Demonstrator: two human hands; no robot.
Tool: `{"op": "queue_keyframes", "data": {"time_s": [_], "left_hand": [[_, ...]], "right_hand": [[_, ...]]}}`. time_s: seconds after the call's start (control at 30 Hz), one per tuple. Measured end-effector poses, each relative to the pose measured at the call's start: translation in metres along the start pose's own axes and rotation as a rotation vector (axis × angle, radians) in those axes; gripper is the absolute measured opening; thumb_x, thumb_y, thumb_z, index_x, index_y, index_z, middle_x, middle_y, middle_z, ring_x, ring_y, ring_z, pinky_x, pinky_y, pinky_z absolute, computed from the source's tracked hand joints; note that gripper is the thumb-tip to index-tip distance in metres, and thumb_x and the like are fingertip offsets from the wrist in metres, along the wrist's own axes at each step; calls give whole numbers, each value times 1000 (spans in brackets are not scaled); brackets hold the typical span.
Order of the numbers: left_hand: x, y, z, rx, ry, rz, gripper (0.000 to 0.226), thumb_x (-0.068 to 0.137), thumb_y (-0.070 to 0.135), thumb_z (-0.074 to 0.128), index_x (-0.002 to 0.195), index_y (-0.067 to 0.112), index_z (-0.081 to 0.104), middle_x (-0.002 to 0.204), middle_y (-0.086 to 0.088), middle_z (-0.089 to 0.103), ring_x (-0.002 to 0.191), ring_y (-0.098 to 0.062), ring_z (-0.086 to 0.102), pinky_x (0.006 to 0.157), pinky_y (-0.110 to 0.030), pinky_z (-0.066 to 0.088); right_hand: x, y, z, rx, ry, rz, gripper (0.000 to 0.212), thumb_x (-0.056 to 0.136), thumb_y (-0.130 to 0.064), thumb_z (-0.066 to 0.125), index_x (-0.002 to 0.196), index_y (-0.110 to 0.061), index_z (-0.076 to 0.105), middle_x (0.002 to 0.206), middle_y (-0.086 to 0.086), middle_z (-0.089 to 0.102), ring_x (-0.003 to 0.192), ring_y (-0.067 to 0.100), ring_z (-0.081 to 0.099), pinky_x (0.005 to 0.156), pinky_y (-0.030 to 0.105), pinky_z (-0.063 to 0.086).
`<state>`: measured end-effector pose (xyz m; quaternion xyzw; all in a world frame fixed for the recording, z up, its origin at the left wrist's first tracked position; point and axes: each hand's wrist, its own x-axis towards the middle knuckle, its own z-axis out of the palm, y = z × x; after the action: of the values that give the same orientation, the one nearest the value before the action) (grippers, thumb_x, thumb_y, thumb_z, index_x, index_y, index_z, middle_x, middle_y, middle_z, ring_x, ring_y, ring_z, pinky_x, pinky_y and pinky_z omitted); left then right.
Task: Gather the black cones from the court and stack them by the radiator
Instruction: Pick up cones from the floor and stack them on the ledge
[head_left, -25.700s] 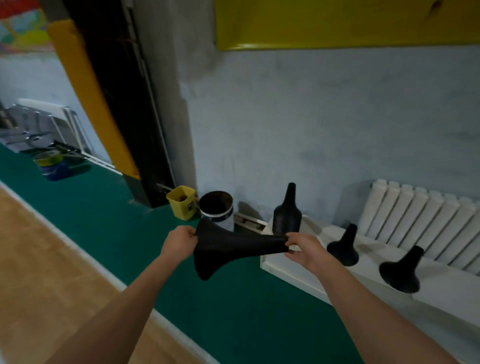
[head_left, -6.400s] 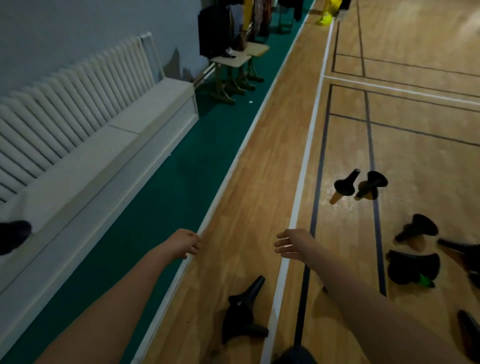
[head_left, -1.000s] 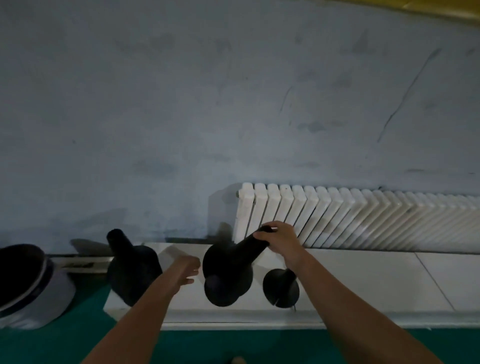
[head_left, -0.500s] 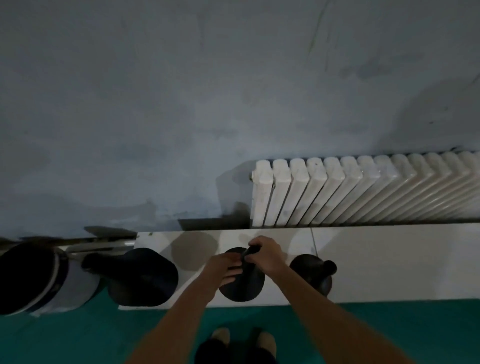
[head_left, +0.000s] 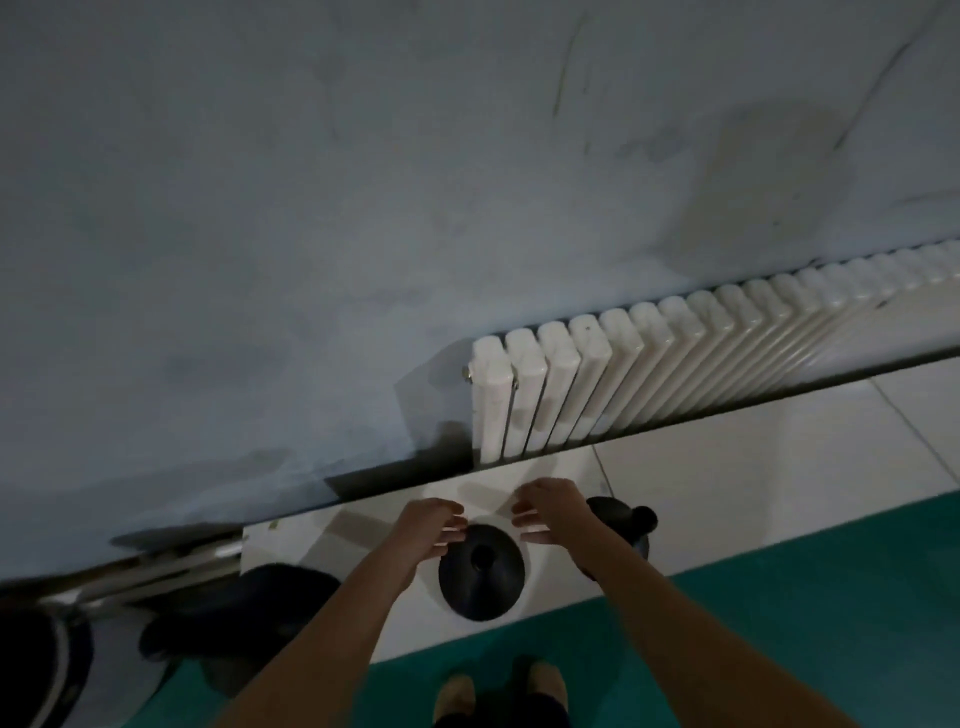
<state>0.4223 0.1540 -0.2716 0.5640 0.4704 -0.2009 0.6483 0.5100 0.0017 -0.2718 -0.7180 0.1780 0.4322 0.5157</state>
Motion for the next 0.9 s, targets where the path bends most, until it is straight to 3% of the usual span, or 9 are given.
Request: {"op": "queue_keyframes", "data": {"time_s": [0.1, 0.2, 0.33, 0.43, 0.57, 0.67, 0.8, 0.9], "left_hand": [[-12, 30, 6, 180, -64, 90, 18, 95, 8, 47, 85, 11, 61, 79, -6, 66, 68, -15, 62, 59, -23, 42], [-28, 56, 23, 345, -149, 193, 15, 95, 9, 48, 85, 11, 59, 74, -4, 67, 61, -13, 64, 57, -21, 41], [-44, 81, 51, 454, -221, 271, 20, 94, 7, 45, 82, 7, 61, 59, -5, 69, 61, -21, 63, 57, -24, 40], [-68, 90, 83, 533, -274, 331, 20, 94, 6, 44, 83, 6, 61, 71, -11, 67, 60, -23, 61, 55, -24, 36], [-100, 84, 128, 654, -366, 405, 19, 95, 11, 43, 92, 8, 61, 86, -12, 70, 74, -24, 66, 62, -25, 43], [-120, 72, 165, 727, -420, 465, 20, 95, 14, 42, 93, 11, 62, 90, -9, 73, 81, -23, 69, 63, -26, 48], [-158, 44, 222, 814, -519, 505, 22, 97, 13, 41, 96, 11, 62, 87, -6, 71, 74, -19, 67, 64, -25, 46], [-190, 9, 261, 862, -584, 528, 23, 97, 12, 40, 99, 9, 63, 93, -9, 71, 79, -21, 67, 67, -27, 47]], "right_hand": [[-27, -13, -21, 118, 53, -101, 10, 92, -12, 59, 98, -4, 62, 85, 13, 66, 76, 26, 66, 64, 34, 55], [-66, -21, -50, 179, 122, -220, 10, 93, -16, 60, 92, -5, 63, 86, 11, 66, 76, 24, 65, 71, 34, 54], [-112, -11, -90, 293, 231, -341, 10, 93, -14, 60, 92, -5, 64, 87, 11, 66, 75, 23, 65, 73, 32, 53], [-140, 10, -120, 381, 302, -351, 11, 92, -17, 63, 91, -6, 65, 88, 12, 69, 74, 24, 67, 70, 32, 55], [-179, 41, -156, 484, 401, -375, 13, 90, -19, 65, 92, -6, 65, 87, 11, 69, 74, 23, 68, 68, 31, 55], [-212, 72, -182, 551, 475, -388, 12, 92, -18, 62, 95, -6, 63, 88, 11, 68, 73, 22, 67, 64, 28, 54], [-254, 126, -216, 607, 560, -380, 9, 93, -17, 59, 90, -9, 62, 82, 7, 67, 63, 15, 66, 55, 22, 51], [-289, 176, -237, 637, 646, -379, 9, 93, -16, 58, 87, -11, 62, 80, 5, 66, 60, 14, 64, 57, 23, 49]]}}
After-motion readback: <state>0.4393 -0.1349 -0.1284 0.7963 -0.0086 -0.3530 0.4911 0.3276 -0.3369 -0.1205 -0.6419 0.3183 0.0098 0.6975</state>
